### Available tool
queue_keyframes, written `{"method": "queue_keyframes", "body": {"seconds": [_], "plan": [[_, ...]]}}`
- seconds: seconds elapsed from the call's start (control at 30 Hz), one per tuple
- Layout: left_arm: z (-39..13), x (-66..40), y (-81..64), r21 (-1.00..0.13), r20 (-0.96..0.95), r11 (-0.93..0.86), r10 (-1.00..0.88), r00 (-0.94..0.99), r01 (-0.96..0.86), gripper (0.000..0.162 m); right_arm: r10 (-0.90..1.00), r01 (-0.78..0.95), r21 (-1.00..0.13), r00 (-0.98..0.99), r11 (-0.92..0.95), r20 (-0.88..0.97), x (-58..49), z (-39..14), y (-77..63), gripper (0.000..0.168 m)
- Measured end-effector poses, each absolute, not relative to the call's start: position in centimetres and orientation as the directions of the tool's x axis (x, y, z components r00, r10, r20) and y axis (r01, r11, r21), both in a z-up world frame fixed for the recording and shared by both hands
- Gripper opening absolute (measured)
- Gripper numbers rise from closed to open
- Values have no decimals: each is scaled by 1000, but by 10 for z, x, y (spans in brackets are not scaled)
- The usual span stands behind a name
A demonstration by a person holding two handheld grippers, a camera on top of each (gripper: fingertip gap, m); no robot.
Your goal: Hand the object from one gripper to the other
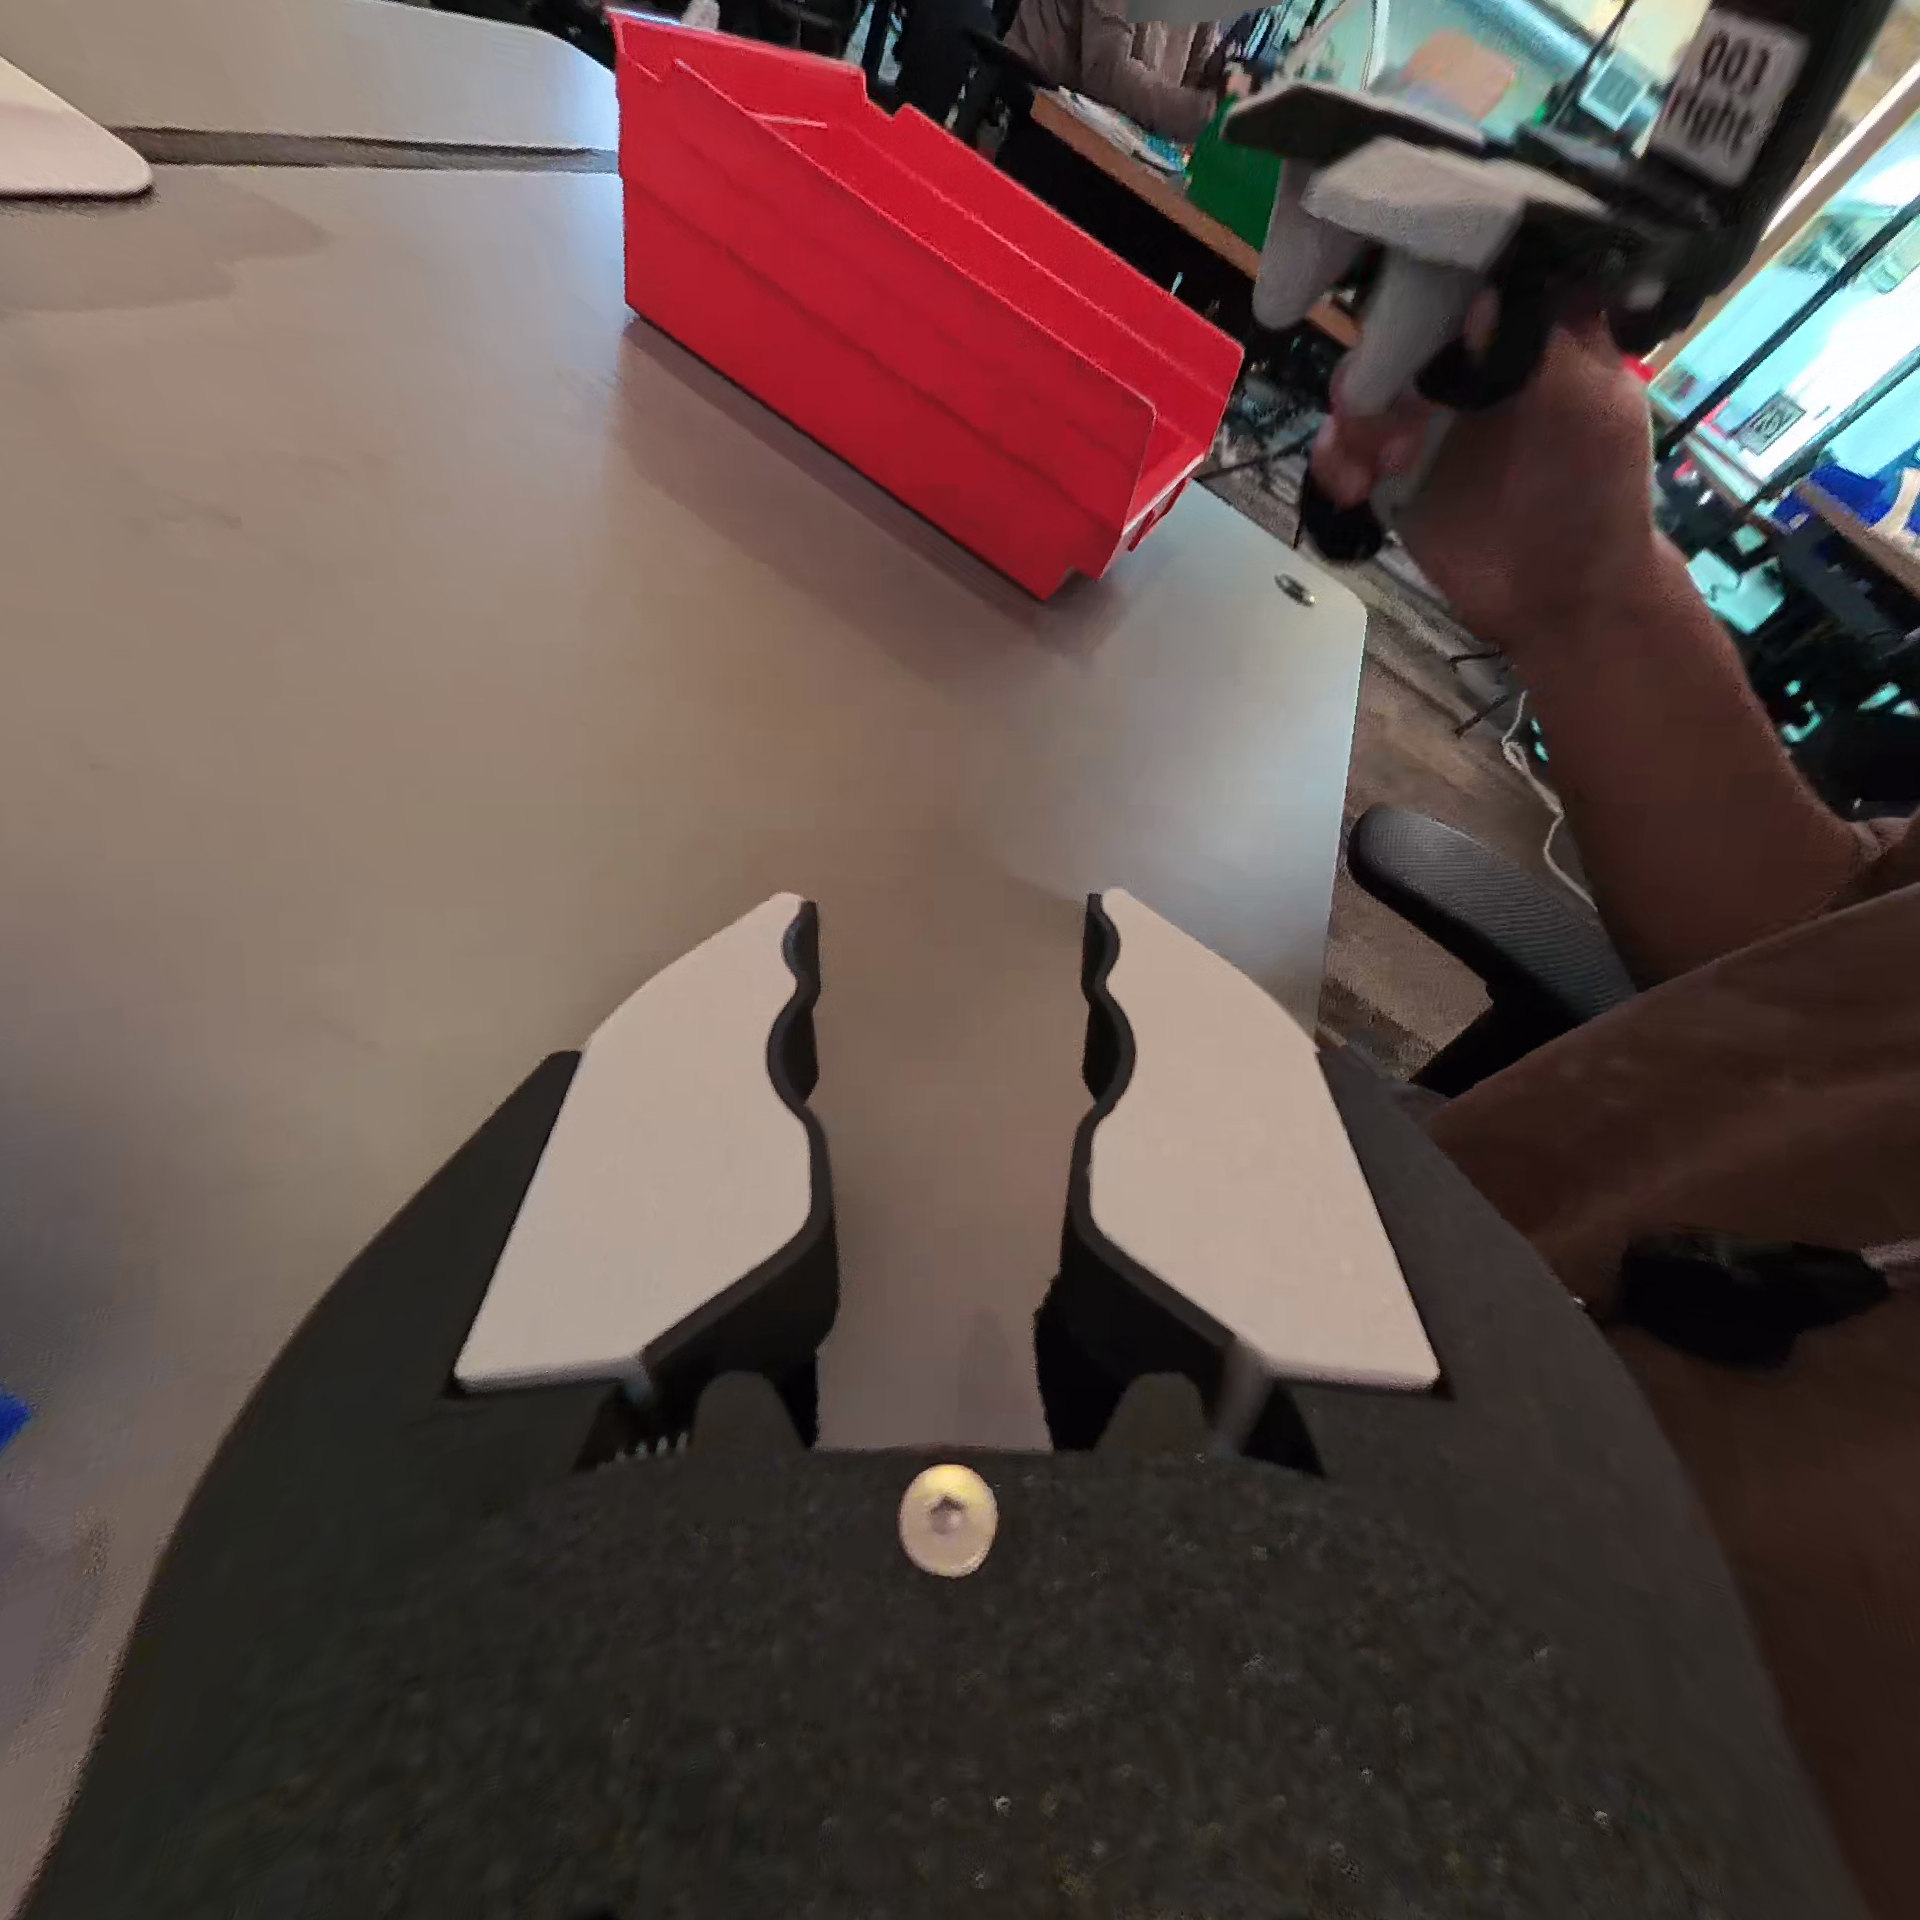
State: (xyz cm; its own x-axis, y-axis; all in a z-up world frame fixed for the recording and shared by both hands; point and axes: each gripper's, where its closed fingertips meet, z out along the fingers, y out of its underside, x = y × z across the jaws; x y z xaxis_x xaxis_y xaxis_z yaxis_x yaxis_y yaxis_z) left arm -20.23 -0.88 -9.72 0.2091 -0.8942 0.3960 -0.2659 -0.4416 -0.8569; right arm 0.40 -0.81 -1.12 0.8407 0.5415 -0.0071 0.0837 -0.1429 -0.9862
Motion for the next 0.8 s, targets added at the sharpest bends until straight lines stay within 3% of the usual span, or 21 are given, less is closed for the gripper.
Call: {"method": "queue_keyframes", "body": {"seconds": [0.07,0.17,0.33,0.43,0.53,0.67,0.8], "plan": [[-85,-216,-3,-854,375,-428,-901,220,-295,52,679,5,-998,733,-66,-41,-57,-19,-25,50],[-72,-252,34,-836,275,-411,-887,370,-363,53,772,-13,-989,623,-150,-125,-111,-56,-34,54],[-85,-314,138,-660,194,-629,-671,716,-410,57,816,-21,-979,549,-202,-180,-137,-78,-35,58],[-102,-328,204,-609,130,-695,-563,816,-382,56,823,26,-978,546,-205,-158,-138,-85,-34,58],[-120,-319,245,-602,-13,-578,-683,730,-551,48,824,53,-980,551,-192,-131,-136,-88,-36,58],[-141,-311,263,-508,-214,-292,-868,447,-811,51,820,44,-977,552,-210,-151,-132,-92,-39,58],[-153,-312,277,-401,-234,-146,-938,255,-904,50,819,44,-971,547,-236,-174,-128,-96,-39,58]]}}
